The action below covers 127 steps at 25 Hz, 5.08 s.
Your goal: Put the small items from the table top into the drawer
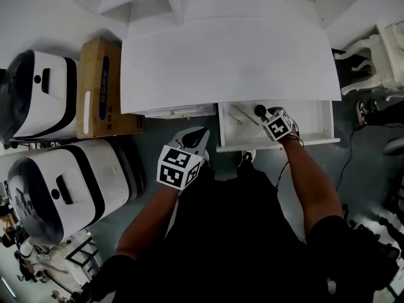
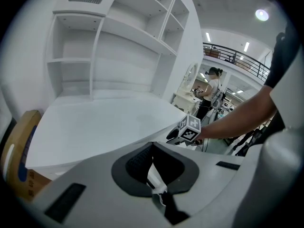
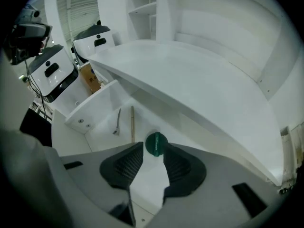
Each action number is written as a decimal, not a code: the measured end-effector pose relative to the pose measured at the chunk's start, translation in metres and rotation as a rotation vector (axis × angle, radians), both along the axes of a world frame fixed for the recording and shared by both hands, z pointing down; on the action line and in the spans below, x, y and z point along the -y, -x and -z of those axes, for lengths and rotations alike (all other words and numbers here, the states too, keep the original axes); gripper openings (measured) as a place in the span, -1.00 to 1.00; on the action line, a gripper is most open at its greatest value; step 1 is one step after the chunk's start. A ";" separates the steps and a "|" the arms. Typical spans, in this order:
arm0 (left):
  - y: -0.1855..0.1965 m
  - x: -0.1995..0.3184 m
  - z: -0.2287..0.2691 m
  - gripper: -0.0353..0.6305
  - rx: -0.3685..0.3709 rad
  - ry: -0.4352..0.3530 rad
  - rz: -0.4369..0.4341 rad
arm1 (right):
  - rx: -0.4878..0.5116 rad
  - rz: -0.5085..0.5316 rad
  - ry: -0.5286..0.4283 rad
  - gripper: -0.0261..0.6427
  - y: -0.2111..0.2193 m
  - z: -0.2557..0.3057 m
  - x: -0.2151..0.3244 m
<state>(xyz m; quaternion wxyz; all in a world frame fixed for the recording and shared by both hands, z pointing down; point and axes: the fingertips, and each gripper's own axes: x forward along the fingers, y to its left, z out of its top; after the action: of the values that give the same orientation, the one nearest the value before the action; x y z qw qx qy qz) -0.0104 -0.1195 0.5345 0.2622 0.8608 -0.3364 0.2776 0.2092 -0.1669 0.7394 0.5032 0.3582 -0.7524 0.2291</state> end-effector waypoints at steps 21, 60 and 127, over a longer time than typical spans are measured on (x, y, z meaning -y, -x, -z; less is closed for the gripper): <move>0.027 0.006 0.038 -0.87 -0.116 -0.084 -0.206 | 0.493 -0.358 -0.318 -0.84 0.128 0.203 -0.055; -0.025 -0.177 0.060 -0.87 -0.131 -0.153 -0.025 | 0.710 -0.183 -0.367 -0.84 0.108 0.264 -0.240; 0.083 -0.259 0.099 -0.87 -0.145 -0.189 -0.124 | 0.694 -0.312 -0.417 -0.84 0.205 0.286 -0.330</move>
<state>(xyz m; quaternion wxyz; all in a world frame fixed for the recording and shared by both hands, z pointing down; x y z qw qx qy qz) -0.0932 0.1391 0.4352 0.1860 0.9186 -0.2875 0.1972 0.0040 0.1630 0.4532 0.0965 0.4635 -0.8439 0.2524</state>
